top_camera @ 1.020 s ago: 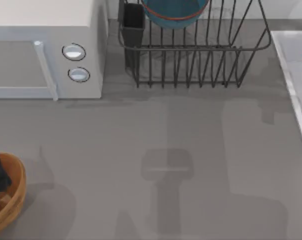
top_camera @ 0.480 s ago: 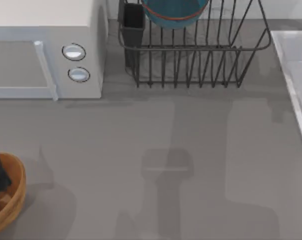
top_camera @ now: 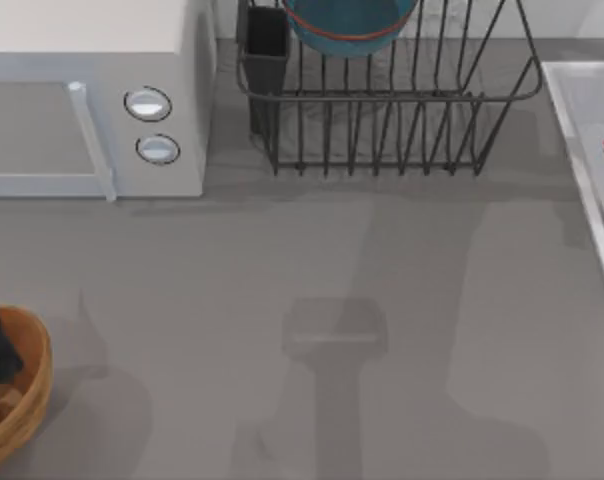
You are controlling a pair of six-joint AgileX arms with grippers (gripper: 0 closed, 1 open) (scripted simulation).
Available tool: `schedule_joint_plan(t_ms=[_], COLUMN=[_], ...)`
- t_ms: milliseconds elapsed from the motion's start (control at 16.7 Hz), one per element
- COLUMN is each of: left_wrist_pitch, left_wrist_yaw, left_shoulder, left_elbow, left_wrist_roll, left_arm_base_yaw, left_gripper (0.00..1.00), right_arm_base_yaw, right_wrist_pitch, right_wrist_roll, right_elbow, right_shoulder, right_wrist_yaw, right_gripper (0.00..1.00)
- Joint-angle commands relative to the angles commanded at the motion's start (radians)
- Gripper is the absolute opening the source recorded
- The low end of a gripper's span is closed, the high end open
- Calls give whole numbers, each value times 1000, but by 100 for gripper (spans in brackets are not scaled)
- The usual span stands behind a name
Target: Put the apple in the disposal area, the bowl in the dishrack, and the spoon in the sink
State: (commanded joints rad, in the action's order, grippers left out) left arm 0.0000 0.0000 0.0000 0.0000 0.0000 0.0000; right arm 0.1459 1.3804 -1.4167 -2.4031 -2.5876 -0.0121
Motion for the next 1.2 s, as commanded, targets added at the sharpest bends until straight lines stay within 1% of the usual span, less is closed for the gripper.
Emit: schedule_joint_plan(t_ms=[60, 840, 900, 1200], left_wrist_pitch=[0, 0, 0, 0], left_wrist_yaw=[0, 0, 0, 0], left_shoulder=[0, 0, 0, 0], left_elbow=[0, 0, 0, 0], left_wrist_roll=[0, 0, 0, 0], left_arm_base_yaw=[0, 0, 0, 0], left_gripper=[100, 100, 100, 100], right_arm_base_yaw=[0, 0, 0, 0], right_wrist_pitch=[0, 0, 0, 0], right_wrist_roll=[0, 0, 0, 0], right_elbow=[0, 0, 0, 0], right_shoulder=[0, 0, 0, 0], right_wrist_yaw=[0, 0, 0, 0], right_gripper=[0, 98, 100, 100])
